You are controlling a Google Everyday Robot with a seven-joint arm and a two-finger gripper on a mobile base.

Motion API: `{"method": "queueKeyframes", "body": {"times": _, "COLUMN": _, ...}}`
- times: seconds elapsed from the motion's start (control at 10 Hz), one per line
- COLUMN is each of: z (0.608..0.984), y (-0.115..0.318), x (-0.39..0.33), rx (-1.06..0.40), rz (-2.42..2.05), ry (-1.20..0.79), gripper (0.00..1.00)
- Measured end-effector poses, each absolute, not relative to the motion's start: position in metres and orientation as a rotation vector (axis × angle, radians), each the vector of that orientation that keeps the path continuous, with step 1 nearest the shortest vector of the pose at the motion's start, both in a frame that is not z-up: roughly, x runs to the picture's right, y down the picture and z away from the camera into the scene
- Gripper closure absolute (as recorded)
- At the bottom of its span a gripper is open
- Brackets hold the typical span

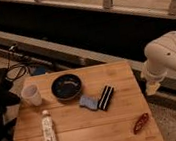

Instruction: Place the pepper on the white sponge

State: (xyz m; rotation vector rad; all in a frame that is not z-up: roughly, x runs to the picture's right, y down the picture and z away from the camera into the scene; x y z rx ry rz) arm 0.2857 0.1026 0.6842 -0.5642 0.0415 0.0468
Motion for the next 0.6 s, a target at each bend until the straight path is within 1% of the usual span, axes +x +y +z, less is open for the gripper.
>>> {"method": "queueKeyframes", "body": {"times": 0.6, "z": 0.6800, "y": 0.0986, "x": 0.2857, "rx": -0.563, "rz": 0.047, "ry": 0.042, "gripper": 0.35}}
